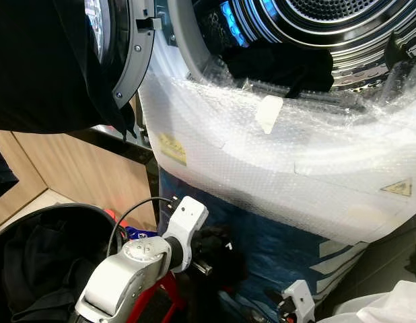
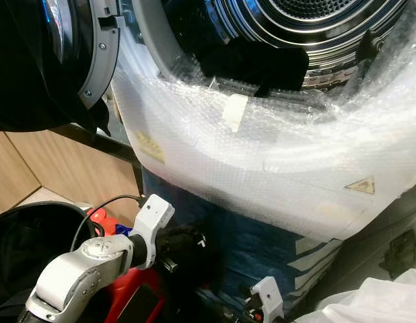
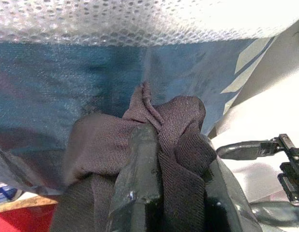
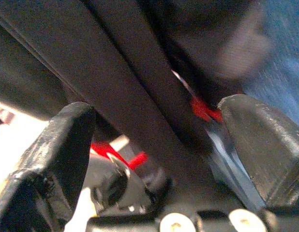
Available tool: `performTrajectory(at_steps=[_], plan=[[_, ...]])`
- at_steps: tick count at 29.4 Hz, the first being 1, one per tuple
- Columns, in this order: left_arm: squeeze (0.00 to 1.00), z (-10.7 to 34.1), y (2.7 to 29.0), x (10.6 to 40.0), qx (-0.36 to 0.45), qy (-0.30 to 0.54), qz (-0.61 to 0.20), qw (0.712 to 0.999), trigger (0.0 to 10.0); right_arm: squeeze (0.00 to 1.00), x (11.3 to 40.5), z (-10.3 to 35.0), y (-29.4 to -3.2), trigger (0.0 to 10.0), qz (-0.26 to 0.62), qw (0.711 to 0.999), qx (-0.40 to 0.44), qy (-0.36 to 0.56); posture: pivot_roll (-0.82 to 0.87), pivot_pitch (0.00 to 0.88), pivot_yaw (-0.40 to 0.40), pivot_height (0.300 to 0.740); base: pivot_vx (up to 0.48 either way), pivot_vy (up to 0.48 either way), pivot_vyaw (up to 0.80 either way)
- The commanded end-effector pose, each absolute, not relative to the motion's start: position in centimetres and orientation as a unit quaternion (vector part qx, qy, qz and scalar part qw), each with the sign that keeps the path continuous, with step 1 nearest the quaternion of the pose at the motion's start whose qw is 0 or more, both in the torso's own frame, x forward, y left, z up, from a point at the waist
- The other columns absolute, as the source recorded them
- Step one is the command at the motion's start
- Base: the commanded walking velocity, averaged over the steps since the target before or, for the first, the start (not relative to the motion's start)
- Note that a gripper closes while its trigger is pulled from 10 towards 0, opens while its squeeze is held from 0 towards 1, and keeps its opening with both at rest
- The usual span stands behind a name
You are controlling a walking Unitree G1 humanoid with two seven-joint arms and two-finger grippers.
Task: Clothes washing
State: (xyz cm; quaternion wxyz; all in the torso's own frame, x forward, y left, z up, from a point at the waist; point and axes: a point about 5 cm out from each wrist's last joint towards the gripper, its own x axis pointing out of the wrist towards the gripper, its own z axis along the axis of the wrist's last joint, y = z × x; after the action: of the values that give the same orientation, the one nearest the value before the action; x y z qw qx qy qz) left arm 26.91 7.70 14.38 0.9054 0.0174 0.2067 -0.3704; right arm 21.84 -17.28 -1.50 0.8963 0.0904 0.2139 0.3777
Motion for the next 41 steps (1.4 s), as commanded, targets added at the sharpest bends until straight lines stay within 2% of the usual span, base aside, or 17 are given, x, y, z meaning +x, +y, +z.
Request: performTrajectory(at_steps=[1, 3, 10, 11, 12, 13, 17, 27, 32, 37, 41], plan=[[0.00, 14.8, 7.0, 27.1, 0.021, 0.189, -0.384, 0.903, 0.0, 1.00, 21.7, -0.9, -16.9, 10.0, 0.397, 0.889, 0.103, 0.202, 0.04, 0.114, -0.015, 0.740, 0.000, 0.000, 0.00], [0.00, 14.9, 6.5, 27.2, 0.017, 0.187, -0.389, 0.902, 0.0, 1.00, 21.6, -0.3, -16.4, 10.0, 0.413, 0.884, 0.111, 0.186, 0.05, 0.115, -0.016, 0.740, 0.000, 0.000, 0.00], [0.00, 14.8, 5.0, 27.7, -0.009, 0.188, -0.403, 0.896, 0.0, 1.00, 22.7, 1.3, -14.6, 10.0, 0.400, 0.903, 0.073, 0.142, 0.03, 0.115, -0.007, 0.740, 0.000, 0.000, 0.00], [0.00, 14.8, 4.5, 27.8, -0.021, 0.188, -0.408, 0.893, 0.0, 0.69, 23.1, 1.9, -14.2, 10.0, 0.385, 0.911, 0.072, 0.129, 0.02, 0.114, -0.005, 0.740, 0.000, 0.000, 0.00], [0.00, 14.8, 4.3, 27.8, -0.024, 0.187, -0.409, 0.893, 0.0, 0.69, 23.2, 2.1, -14.1, 10.0, 0.381, 0.913, 0.069, 0.124, 0.02, 0.114, -0.005, 0.740, 0.000, 0.000, 0.00], [0.00, 14.8, 4.1, 27.9, -0.025, 0.187, -0.408, 0.893, 0.0, 0.00, 23.4, 2.2, -13.9, 10.0, 0.377, 0.916, 0.062, 0.121, 0.01, 0.115, -0.004, 0.740, 0.000, 0.000, 0.00], [0.00, 15.5, 2.9, 28.2, -0.041, 0.180, -0.415, 0.891, 0.0, 0.00, 23.6, 2.9, -12.9, 10.0, 0.358, 0.925, 0.076, 0.103, 0.01, 0.113, 0.002, 0.740, 0.000, 0.000, 0.00], [0.00, 15.7, 2.1, 28.1, -0.041, 0.182, -0.433, 0.882, 0.0, 0.00, 24.5, 3.3, -10.7, 10.0, 0.360, 0.925, 0.064, 0.098, 0.00, 0.114, 0.008, 0.740, 0.000, 0.000, 0.00], [0.00, 16.1, 1.9, 28.2, -0.044, 0.189, -0.430, 0.882, 0.0, 0.00, 25.9, 3.4, -9.7, 10.0, 0.317, 0.943, 0.050, 0.087, 0.02, 0.113, 0.009, 0.740, 0.000, 0.000, 0.00], [0.00, 16.5, 1.8, 27.8, -0.045, 0.201, -0.445, 0.871, 0.0, 0.00, 27.2, 3.9, -10.4, 10.0, 0.230, 0.971, 0.026, 0.063, 0.02, 0.112, 0.014, 0.740, 0.000, 0.000, 0.00], [0.00, 16.6, 1.7, 27.7, -0.044, 0.204, -0.449, 0.869, 0.0, 0.00, 27.4, 3.9, -10.7, 10.0, 0.212, 0.975, 0.022, 0.059, 0.02, 0.112, 0.018, 0.740, 0.000, 0.000, 0.00]])
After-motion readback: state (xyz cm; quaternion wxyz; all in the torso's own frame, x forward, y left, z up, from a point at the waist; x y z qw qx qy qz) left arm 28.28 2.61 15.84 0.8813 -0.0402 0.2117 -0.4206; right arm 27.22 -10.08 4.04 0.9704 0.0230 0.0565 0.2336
